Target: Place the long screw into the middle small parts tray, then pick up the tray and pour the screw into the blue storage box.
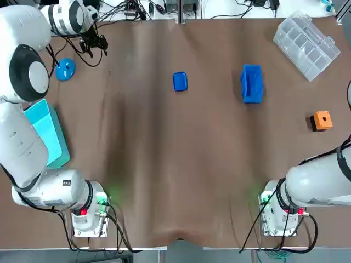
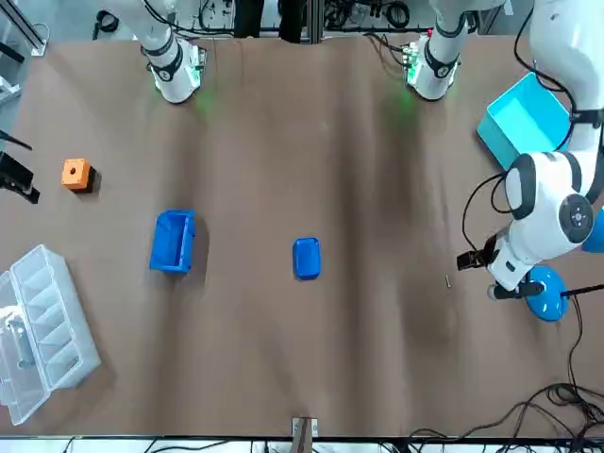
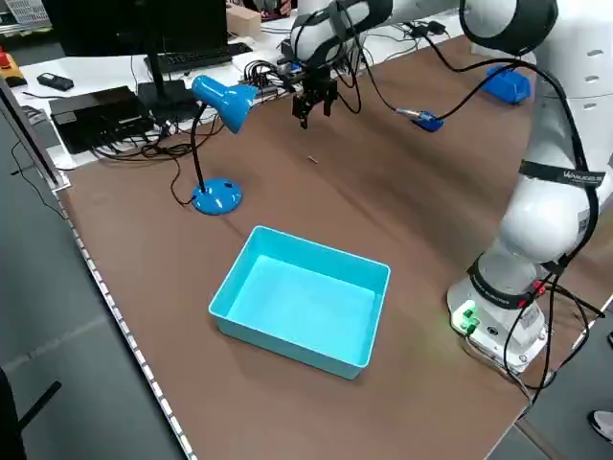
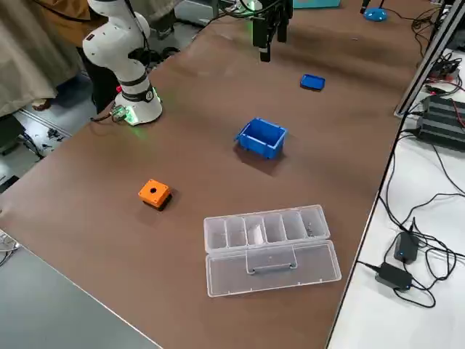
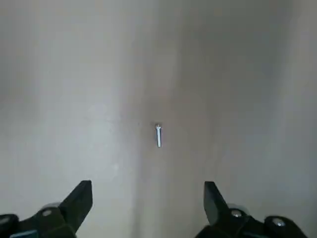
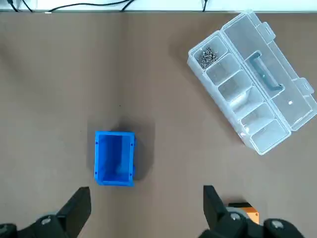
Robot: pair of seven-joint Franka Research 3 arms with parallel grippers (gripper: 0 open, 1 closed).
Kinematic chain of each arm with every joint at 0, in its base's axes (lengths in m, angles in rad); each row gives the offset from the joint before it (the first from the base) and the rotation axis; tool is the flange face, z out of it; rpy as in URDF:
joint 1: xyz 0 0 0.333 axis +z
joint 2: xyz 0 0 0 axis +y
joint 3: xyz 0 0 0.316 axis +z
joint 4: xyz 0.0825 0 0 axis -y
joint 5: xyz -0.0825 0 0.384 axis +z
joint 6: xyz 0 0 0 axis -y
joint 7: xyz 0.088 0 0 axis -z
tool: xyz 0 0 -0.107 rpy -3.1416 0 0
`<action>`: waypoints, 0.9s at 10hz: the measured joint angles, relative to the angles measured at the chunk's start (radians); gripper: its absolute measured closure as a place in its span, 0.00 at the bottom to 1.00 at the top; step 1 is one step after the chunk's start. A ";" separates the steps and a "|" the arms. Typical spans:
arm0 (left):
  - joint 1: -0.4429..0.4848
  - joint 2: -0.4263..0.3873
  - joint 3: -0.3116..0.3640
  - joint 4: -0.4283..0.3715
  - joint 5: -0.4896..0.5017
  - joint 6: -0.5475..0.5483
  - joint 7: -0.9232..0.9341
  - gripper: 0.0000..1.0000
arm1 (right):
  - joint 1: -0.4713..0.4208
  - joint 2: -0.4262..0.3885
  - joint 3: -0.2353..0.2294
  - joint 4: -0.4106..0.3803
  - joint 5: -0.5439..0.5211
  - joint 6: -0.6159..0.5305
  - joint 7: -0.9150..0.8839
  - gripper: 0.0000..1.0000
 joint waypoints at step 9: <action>-0.027 0.132 0.002 -0.036 0.061 0.151 -0.114 0.07 | 0.002 0.000 0.000 0.001 0.000 -0.001 0.000 0.00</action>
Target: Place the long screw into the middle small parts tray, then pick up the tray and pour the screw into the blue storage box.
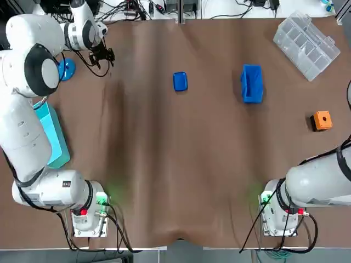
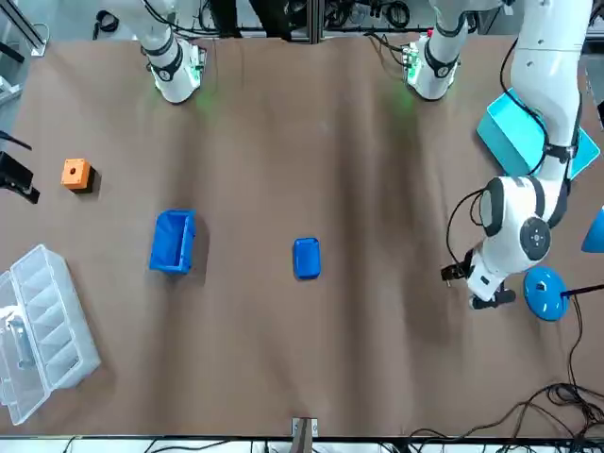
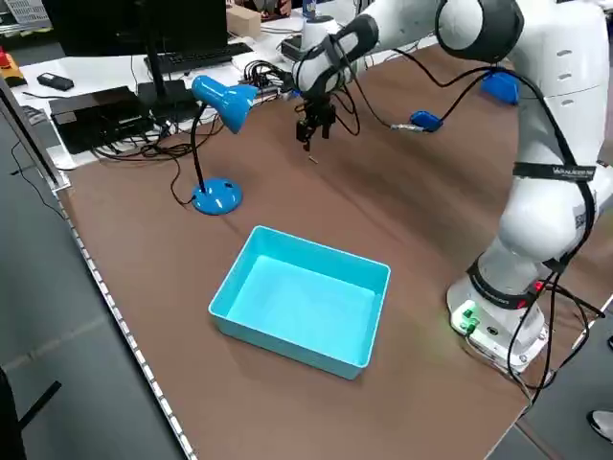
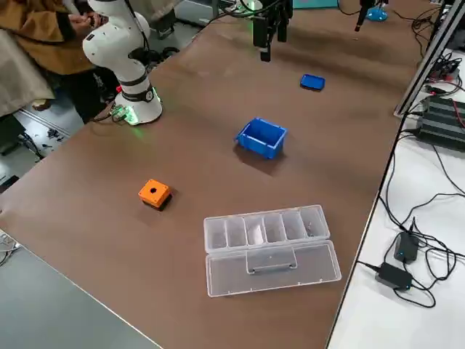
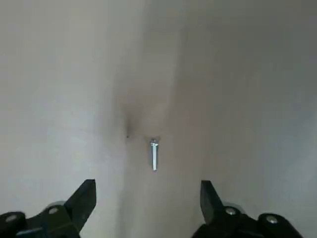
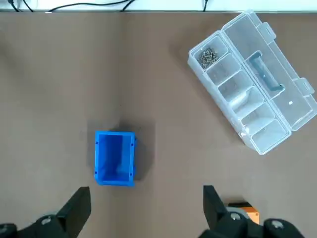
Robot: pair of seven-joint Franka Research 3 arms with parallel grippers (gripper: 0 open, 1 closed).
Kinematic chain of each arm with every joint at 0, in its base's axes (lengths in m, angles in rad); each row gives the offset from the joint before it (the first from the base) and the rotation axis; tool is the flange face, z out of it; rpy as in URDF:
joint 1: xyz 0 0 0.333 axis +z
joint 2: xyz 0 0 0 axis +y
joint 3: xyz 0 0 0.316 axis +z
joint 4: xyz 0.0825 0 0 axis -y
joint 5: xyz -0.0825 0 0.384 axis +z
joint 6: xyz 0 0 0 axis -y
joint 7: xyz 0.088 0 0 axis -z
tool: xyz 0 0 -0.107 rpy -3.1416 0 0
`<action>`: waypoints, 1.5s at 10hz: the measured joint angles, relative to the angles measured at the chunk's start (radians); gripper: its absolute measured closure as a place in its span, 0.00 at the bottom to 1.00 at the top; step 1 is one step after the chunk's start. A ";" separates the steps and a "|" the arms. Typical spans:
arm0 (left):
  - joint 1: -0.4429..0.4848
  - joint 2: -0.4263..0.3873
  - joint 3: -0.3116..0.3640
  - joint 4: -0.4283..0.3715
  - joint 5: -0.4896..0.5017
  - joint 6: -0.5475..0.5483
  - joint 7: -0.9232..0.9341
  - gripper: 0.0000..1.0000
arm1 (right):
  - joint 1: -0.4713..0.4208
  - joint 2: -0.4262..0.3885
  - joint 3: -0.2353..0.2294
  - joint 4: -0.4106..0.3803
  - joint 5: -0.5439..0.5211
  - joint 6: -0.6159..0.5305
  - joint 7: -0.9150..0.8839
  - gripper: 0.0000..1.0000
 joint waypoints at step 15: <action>-0.004 0.068 -0.002 -0.059 0.010 0.164 -0.168 0.25 | 0.037 0.008 0.005 -0.027 0.004 -0.056 0.071 0.00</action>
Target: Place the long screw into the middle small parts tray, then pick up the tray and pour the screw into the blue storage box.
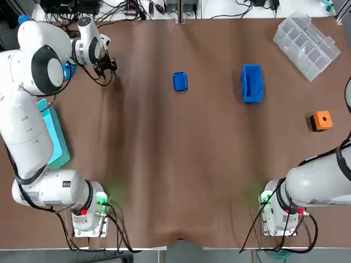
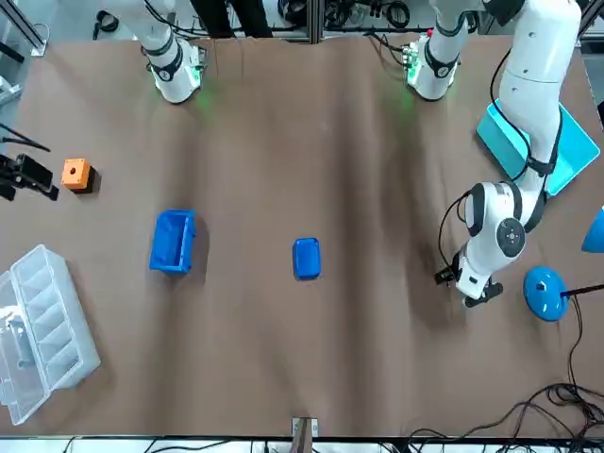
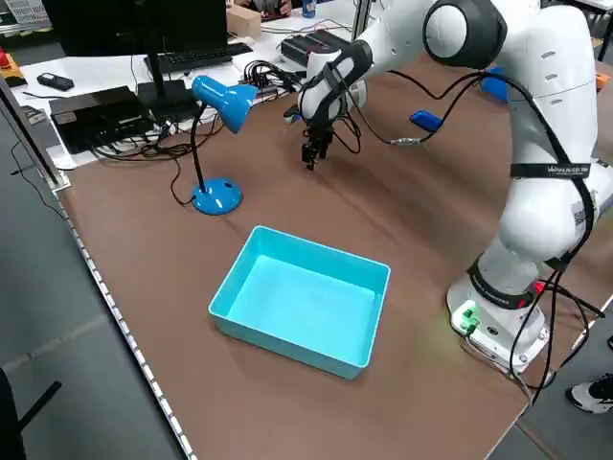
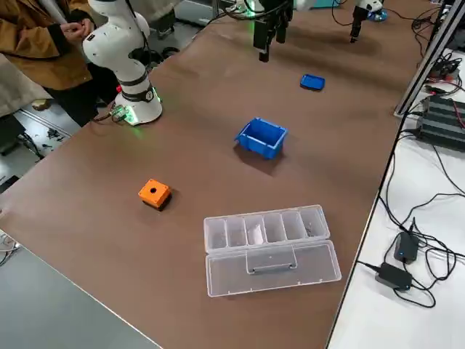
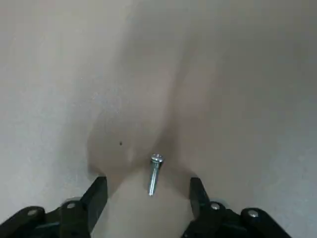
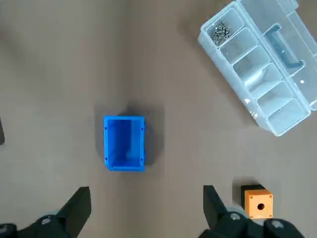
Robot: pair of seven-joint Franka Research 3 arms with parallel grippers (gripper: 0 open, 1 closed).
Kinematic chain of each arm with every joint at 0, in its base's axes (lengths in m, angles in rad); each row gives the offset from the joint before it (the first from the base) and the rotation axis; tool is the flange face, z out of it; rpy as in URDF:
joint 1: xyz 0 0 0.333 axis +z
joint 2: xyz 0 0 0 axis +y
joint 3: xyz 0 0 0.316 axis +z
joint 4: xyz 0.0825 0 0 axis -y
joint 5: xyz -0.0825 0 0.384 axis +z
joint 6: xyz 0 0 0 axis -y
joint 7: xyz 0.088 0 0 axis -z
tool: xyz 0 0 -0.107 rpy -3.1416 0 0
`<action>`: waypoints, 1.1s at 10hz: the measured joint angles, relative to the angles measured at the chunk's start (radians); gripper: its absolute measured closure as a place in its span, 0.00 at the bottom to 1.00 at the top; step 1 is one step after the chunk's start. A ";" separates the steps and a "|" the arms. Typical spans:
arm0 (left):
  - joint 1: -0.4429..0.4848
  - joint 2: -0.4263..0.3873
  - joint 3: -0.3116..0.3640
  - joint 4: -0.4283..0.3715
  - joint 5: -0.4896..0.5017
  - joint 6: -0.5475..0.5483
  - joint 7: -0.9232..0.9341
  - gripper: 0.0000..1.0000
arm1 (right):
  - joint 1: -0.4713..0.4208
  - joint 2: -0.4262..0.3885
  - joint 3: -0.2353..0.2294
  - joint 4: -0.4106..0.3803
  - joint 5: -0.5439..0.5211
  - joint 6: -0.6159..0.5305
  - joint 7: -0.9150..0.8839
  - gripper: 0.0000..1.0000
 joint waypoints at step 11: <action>0.000 0.000 0.001 0.015 0.000 0.002 0.000 0.51 | 0.001 -0.002 -0.001 -0.014 0.000 0.006 0.001 0.00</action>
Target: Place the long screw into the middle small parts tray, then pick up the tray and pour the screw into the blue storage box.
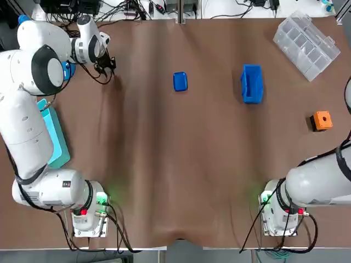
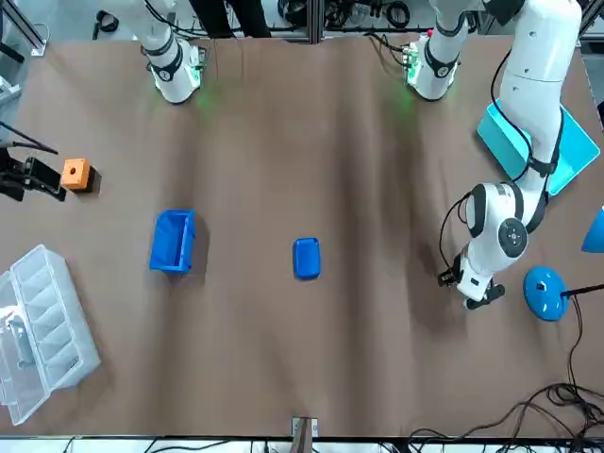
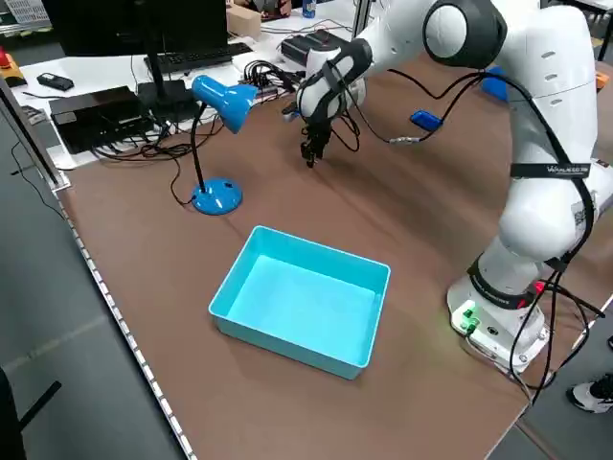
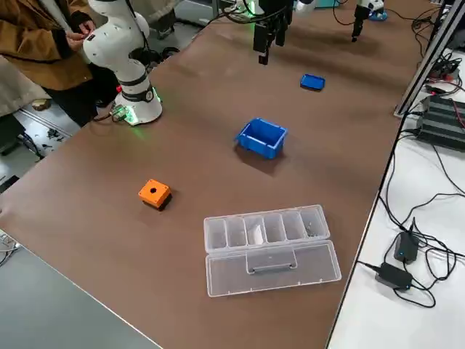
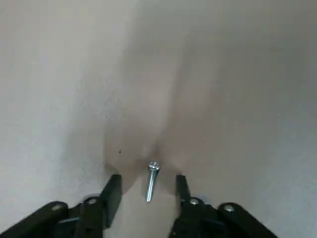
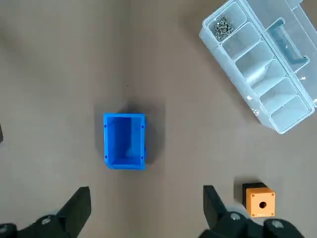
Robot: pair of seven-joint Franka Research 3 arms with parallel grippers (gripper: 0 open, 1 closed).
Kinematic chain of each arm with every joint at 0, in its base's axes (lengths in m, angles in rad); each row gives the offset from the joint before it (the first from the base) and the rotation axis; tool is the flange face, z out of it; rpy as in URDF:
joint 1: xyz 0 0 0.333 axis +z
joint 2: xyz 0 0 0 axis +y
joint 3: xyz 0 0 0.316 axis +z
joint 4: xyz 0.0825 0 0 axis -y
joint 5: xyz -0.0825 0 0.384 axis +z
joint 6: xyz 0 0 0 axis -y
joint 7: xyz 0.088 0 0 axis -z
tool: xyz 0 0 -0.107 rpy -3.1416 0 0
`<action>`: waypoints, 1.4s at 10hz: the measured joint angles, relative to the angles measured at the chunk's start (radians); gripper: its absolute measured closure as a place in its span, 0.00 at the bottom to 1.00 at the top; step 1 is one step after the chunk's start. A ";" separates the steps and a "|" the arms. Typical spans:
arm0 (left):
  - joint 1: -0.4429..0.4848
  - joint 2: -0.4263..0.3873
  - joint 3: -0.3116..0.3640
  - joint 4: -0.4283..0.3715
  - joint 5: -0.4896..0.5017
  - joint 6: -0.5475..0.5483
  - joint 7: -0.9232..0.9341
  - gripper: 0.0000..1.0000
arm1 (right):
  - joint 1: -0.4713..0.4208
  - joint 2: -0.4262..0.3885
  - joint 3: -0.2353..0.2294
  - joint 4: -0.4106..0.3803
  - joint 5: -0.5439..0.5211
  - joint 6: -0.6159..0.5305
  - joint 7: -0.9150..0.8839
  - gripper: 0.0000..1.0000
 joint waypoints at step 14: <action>-0.019 -0.214 -0.230 0.020 0.007 -0.171 -0.036 0.94 | 0.000 0.000 -0.001 0.001 0.000 0.004 0.000 0.00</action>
